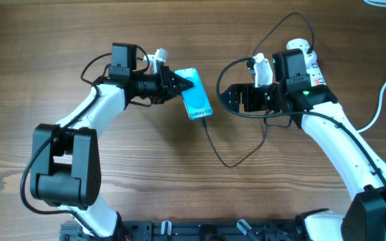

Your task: Plug charger to phone and switch on socket

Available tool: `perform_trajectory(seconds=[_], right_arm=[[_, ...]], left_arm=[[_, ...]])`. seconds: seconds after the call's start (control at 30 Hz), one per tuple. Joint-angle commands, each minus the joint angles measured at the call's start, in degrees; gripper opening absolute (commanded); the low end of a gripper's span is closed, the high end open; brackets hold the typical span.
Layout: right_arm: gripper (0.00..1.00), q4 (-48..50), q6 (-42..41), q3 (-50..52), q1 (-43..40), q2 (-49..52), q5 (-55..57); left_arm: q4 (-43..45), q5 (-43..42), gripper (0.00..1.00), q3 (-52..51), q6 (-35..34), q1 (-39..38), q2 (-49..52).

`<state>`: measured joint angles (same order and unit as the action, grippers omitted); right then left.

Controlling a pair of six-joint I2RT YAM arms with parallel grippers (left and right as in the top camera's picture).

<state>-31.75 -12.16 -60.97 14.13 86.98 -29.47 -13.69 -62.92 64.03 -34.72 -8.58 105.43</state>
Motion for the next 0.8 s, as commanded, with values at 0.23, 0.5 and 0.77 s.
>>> perform_trajectory(seconds=[0.23, 0.5, 0.77], right_arm=[[1.00, -6.05, -0.04, -1.03, -0.55, -4.55, 3.26], [1.00, -7.85, -1.84, -0.79, -0.55, -8.09, 7.78], [0.99, -8.44, -6.25, -0.04, -0.55, -7.32, 14.08]], left_arm=[[-33.55, 24.28, 0.04, 20.48, 11.13, -8.07, -0.46], [-35.41, 27.93, 0.04, 25.20, 19.69, -9.57, 3.48], [-30.73, 20.24, 0.04, 25.18, 29.86, -9.60, 13.44]])
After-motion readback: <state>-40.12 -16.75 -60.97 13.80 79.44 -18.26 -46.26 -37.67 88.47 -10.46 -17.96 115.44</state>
